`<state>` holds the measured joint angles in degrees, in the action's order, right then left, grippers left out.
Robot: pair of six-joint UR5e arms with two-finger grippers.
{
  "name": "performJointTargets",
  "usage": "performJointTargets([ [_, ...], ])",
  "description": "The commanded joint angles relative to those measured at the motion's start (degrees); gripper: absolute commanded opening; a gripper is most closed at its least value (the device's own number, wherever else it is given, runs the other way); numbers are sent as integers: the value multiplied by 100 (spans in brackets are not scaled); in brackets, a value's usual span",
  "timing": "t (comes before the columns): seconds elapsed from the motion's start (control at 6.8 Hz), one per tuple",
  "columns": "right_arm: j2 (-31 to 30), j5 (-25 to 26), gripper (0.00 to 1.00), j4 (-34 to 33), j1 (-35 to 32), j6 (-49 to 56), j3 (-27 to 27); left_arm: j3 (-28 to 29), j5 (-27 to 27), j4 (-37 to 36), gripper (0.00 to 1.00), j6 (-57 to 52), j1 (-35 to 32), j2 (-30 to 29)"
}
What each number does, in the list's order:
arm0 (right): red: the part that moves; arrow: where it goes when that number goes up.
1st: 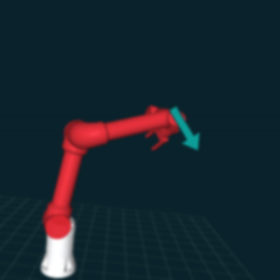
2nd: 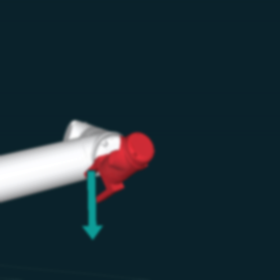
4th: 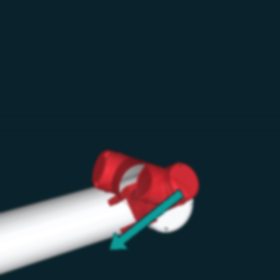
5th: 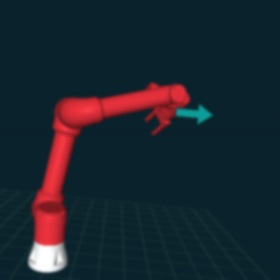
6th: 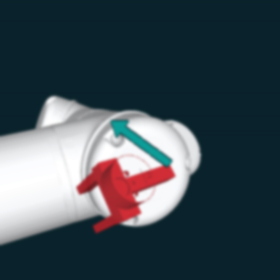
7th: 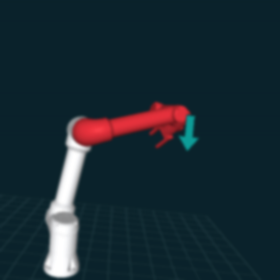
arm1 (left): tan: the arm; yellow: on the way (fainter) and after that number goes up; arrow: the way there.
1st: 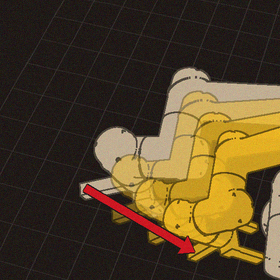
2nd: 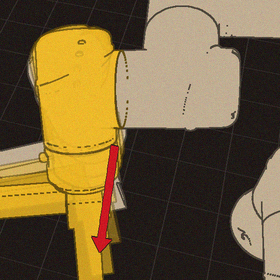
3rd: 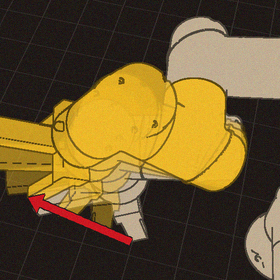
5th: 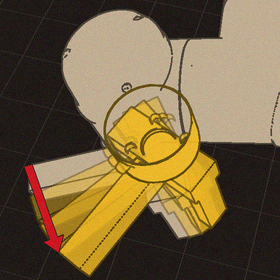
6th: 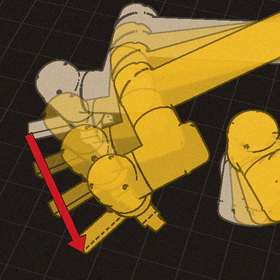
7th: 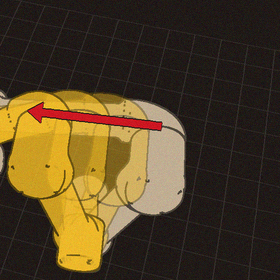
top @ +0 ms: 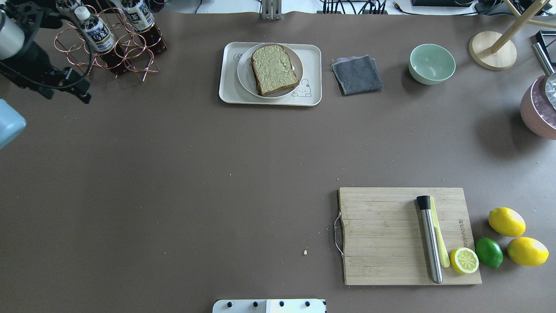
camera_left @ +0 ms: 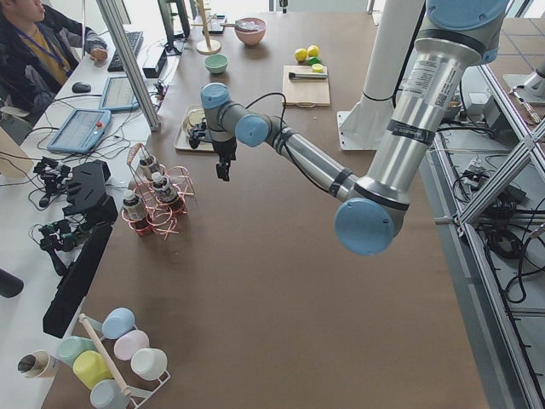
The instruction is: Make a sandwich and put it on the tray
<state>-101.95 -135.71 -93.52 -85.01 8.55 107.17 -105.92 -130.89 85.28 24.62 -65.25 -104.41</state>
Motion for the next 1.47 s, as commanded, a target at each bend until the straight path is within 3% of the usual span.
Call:
performJointTargets([
  [0.0,-18,62,100,1,-120,6,6,-306,-7,-47,97,-2039,-1028,1461],
  [0.15,-79,63,100,10,-243,15,15,-298,-16,-20,97,-2945,-1581,1972],
  [0.44,-184,89,100,27,-375,85,15,-472,-25,-3,97,-3498,-2226,2581],
  [1.32,-167,230,100,54,-463,33,154,-588,-60,138,98,-3473,-2150,2760],
])
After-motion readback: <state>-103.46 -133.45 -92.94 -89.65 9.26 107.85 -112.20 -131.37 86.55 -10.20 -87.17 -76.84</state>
